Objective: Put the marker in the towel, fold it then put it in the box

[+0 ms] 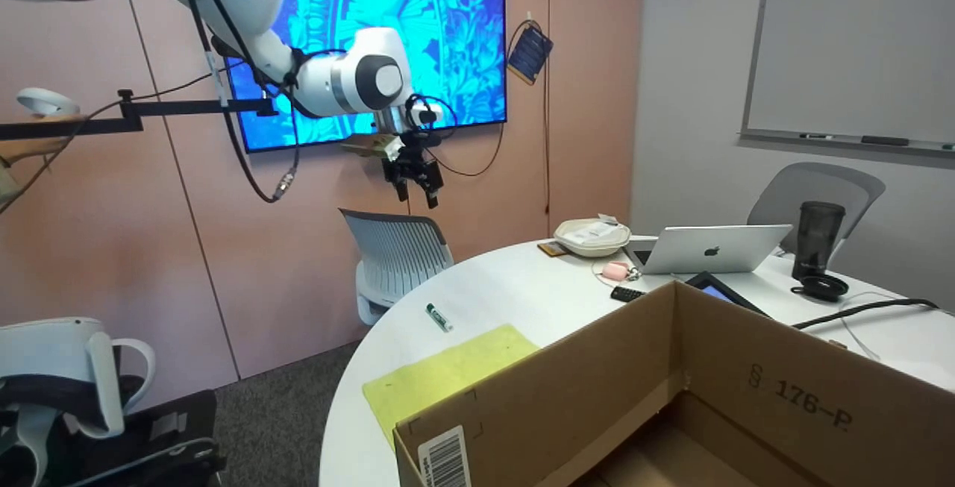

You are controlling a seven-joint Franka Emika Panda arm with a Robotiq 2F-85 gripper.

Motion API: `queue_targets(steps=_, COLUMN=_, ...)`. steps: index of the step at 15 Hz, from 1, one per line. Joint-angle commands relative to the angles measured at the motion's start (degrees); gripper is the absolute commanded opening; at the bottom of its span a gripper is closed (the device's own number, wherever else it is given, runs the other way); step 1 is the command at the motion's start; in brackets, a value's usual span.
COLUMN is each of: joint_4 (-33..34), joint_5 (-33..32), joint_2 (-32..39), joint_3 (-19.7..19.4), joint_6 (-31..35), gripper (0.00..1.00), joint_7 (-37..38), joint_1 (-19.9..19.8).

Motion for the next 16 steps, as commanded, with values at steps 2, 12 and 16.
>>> queue_targets(steps=2, joint_4=7.02, joint_5=4.20, joint_2=8.41, joint_3=-2.14, joint_6=2.31, gripper=1.00, joint_7=-6.42, joint_1=0.80)
queue_targets(steps=12, joint_4=13.22, joint_5=5.97, joint_2=18.12, joint_3=-2.69, joint_6=4.81, gripper=1.00, joint_7=-10.15, joint_1=3.12)
queue_targets(steps=16, joint_4=18.67, joint_5=6.18, joint_2=22.59, joint_3=-2.53, joint_6=4.37, gripper=1.00, joint_7=-11.67, joint_1=4.57)
